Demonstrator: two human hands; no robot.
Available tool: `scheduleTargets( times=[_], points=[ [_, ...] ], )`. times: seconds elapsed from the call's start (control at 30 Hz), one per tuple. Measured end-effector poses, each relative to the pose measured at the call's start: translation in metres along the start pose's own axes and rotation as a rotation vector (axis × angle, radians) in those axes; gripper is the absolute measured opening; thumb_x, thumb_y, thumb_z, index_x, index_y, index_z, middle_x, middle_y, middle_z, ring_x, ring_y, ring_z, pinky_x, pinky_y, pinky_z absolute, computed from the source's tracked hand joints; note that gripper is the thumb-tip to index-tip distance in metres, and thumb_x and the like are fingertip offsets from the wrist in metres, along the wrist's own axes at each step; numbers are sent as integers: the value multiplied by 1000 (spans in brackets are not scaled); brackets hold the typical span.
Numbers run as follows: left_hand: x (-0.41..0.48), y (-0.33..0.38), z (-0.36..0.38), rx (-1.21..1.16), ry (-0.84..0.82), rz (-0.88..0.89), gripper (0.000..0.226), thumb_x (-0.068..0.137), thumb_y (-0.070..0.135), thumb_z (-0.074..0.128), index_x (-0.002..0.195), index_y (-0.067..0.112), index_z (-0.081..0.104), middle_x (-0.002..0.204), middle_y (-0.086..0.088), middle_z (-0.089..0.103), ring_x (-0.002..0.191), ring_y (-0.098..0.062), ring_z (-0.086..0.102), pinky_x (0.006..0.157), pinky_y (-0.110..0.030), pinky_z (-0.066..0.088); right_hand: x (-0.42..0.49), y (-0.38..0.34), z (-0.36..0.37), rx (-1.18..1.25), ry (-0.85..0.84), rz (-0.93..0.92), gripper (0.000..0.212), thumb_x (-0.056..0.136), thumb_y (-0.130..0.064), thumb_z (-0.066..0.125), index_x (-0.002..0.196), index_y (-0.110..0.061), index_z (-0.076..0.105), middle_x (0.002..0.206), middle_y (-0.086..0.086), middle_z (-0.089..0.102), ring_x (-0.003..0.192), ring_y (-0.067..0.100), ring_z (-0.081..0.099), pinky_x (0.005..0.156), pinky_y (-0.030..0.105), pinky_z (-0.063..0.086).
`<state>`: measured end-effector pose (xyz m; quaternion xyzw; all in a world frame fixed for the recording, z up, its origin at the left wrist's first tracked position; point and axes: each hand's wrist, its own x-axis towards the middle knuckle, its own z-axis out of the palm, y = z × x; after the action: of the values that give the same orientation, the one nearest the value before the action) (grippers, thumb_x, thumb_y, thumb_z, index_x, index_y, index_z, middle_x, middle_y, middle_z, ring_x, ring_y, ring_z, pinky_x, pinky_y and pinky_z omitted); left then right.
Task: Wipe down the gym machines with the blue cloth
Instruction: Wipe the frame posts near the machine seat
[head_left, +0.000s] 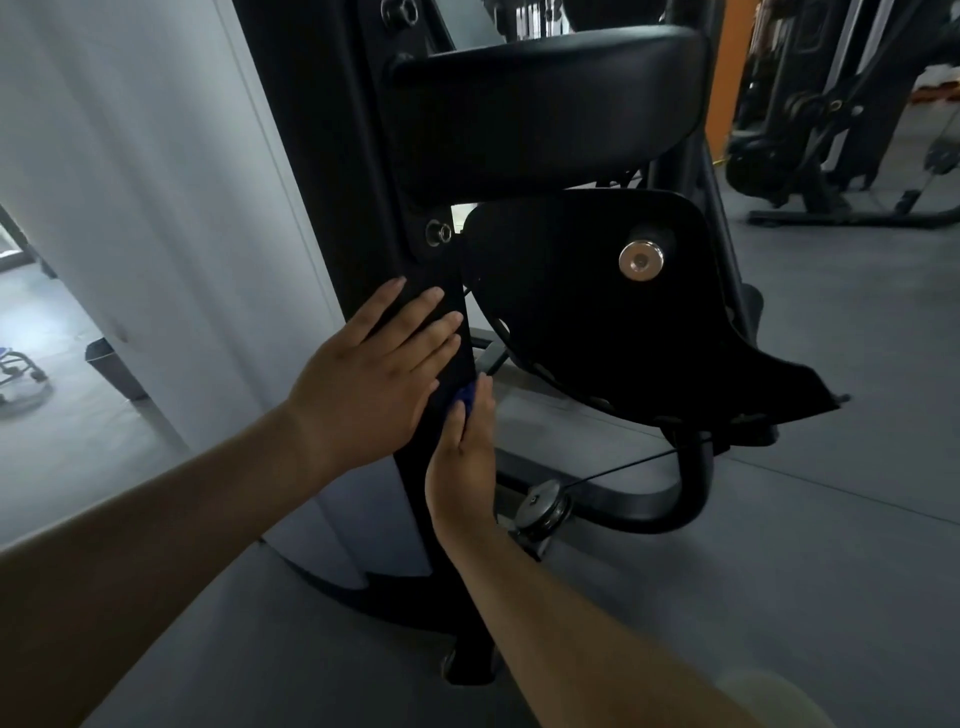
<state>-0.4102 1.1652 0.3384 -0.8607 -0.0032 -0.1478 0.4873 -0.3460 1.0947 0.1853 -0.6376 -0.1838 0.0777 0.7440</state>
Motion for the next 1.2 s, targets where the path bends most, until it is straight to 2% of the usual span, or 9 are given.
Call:
scheduleTargets(
  times=[0.17, 0.33, 0.5, 0.63, 0.7, 0.73, 0.87, 1.03, 1.2],
  points=[
    [0, 4, -2, 2, 6, -13, 65, 114, 43, 15, 173, 16, 25, 182, -8, 16, 170, -35, 1, 134, -62, -6, 0, -12, 3, -25, -23, -99, 56, 119, -42, 31, 172, -42, 15, 176, -31, 11, 160, -12, 4, 134, 30, 12],
    [-1, 3, -2, 14, -27, 7, 66, 115, 44, 14, 175, 16, 16, 183, -9, 8, 170, -36, -4, 133, -63, -6, -11, 11, -1, -28, 1, 40, 56, 118, -45, 29, 172, -43, 13, 177, -28, 10, 161, -11, 6, 136, 39, 16],
    [1, 10, -3, 2, -3, -18, 66, 115, 45, 15, 172, 16, 27, 182, -8, 18, 169, -38, -1, 134, -63, -6, -1, -7, 8, -3, 17, -116, 55, 119, -42, 30, 172, -43, 15, 176, -30, 13, 161, -9, 7, 132, 29, 14],
    [-1, 10, -1, -8, -1, -17, 66, 115, 46, 21, 173, 14, 26, 182, -10, 16, 169, -41, -1, 135, -59, -3, -10, 39, 2, 7, 69, 88, 54, 117, -49, 30, 170, -44, 22, 175, -21, 28, 160, 1, 28, 131, 32, 26],
    [-1, 11, 2, 0, -5, -5, 66, 115, 47, 19, 173, 14, 25, 182, -10, 15, 169, -41, -2, 135, -58, -3, 3, 36, 4, 44, 106, 153, 52, 113, -56, 31, 163, -44, 34, 167, -11, 44, 155, 14, 42, 129, 45, 36],
    [0, 13, 4, -3, 2, -6, 66, 115, 46, 18, 172, 14, 26, 182, -10, 17, 169, -41, -2, 135, -59, -3, 9, 26, 7, 50, 119, 124, 51, 112, -58, 31, 161, -45, 35, 166, -11, 46, 155, 14, 42, 128, 48, 36],
    [-1, 28, 9, -46, 5, 13, 64, 116, 43, 15, 169, 14, 36, 179, -11, 27, 169, -39, 7, 135, -61, -1, -3, -1, 11, 58, 47, -103, 54, 119, -44, 30, 171, -43, 18, 176, -28, 17, 162, -6, 11, 132, 33, 17],
    [-8, 41, 17, -36, -22, 48, 64, 114, 40, 16, 171, 14, 32, 181, -11, 22, 169, -39, 6, 135, -60, -5, -16, 58, -1, 11, 55, 110, 54, 117, -48, 30, 169, -50, 16, 177, -25, 19, 163, -2, 15, 135, 43, 22],
    [-7, 53, 24, -51, -9, 22, 65, 115, 43, 16, 169, 14, 36, 180, -10, 26, 169, -38, 8, 135, -61, -4, -11, 34, 2, 49, 5, -17, 55, 119, -39, 31, 172, -40, 18, 176, -31, 14, 161, -10, 6, 134, 29, 12]
  ],
)
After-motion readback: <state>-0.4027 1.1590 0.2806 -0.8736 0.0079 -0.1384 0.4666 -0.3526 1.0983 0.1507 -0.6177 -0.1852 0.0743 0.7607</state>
